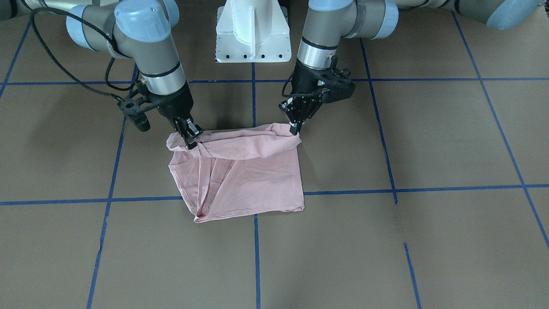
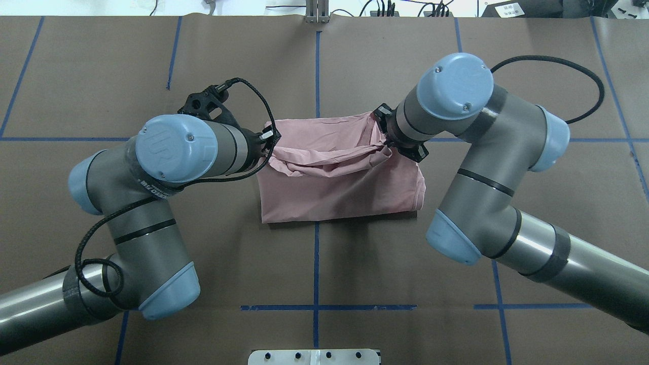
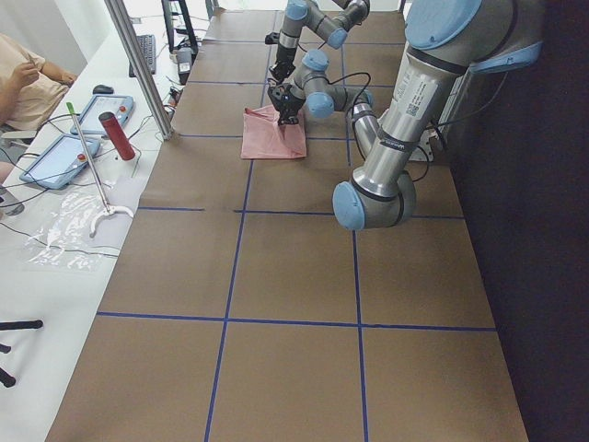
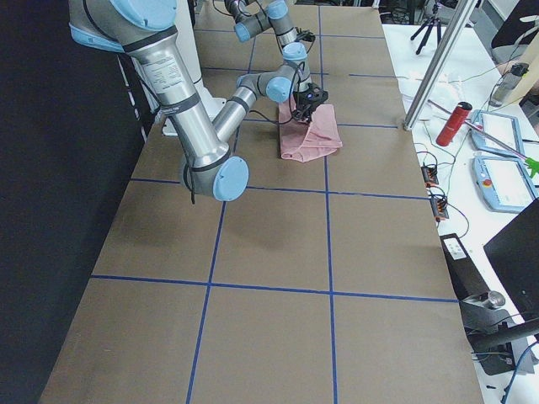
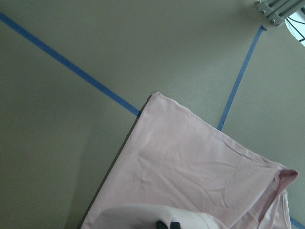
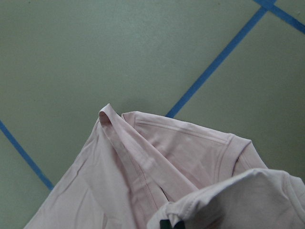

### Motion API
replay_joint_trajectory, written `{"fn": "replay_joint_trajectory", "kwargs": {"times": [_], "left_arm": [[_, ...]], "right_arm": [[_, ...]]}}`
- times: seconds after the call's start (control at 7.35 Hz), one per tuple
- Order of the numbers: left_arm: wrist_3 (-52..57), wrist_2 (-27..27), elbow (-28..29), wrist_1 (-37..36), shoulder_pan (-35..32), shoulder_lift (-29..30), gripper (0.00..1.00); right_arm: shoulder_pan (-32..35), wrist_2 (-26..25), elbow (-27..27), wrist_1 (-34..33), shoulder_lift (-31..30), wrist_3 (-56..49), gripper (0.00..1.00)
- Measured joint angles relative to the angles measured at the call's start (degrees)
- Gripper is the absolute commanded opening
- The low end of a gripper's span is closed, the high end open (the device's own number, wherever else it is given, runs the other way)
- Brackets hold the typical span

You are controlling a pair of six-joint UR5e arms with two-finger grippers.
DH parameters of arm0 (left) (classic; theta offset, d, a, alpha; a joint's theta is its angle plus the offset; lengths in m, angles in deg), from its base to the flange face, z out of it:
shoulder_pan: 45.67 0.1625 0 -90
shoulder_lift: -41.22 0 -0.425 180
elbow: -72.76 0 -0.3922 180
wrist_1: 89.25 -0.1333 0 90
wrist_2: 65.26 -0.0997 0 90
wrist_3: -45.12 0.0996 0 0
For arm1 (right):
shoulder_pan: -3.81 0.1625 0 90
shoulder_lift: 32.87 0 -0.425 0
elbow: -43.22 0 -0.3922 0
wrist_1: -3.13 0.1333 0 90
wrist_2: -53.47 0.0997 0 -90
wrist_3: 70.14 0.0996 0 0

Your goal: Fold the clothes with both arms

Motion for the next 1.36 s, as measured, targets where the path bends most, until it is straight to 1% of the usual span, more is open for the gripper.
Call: {"fn": "replay_joint_trajectory", "kwargs": {"times": [0.14, 0.27, 0.41, 0.54, 0.68, 0.82, 0.95, 1.09, 1.22, 1.36], "left_arm": [[1.8, -0.1, 4.4, 3.4, -0.8, 0.7, 0.24], [4.4, -0.2, 11.1, 8.1, -2.3, 2.5, 0.56], [8.2, -0.2, 20.1, 14.2, -5.1, 5.4, 1.0], [11.9, -0.2, 27.4, 19.6, -7.8, 7.3, 1.0], [13.9, -0.2, 30.5, 23.0, -9.1, 7.7, 1.0], [14.9, 0.1, 30.7, 24.5, -9.7, 7.4, 1.0], [16.3, 1.3, 29.0, 25.0, -10.6, 6.2, 1.0], [20.0, 5.4, 25.9, 25.2, -12.7, 3.6, 1.0], [26.4, 11.6, 22.3, 25.1, -15.9, -0.2, 1.0], [34.5, 17.4, 19.0, 24.9, -19.7, -4.7, 1.0]], "right_arm": [[0.5, 0.0, -4.5, 1.0, 2.1, -0.9, 0.15], [1.3, 0.1, -10.7, 4.8, 4.0, -2.6, 0.99], [2.8, 0.1, -19.6, 10.9, 6.7, -5.8, 1.0], [4.7, 0.6, -27.8, 16.6, 9.5, -10.6, 1.0], [6.6, 1.9, -31.8, 19.5, 11.0, -14.7, 1.0], [9.0, 4.4, -32.9, 20.7, 11.3, -17.2, 1.0], [11.5, 8.2, -32.5, 21.2, 10.4, -19.9, 1.0], [13.9, 11.7, -31.0, 21.3, 8.5, -23.3, 1.0], [16.7, 15.2, -29.5, 21.2, 6.1, -28.3, 1.0], [20.4, 19.2, -28.5, 21.1, 3.1, -36.0, 1.0]]}}
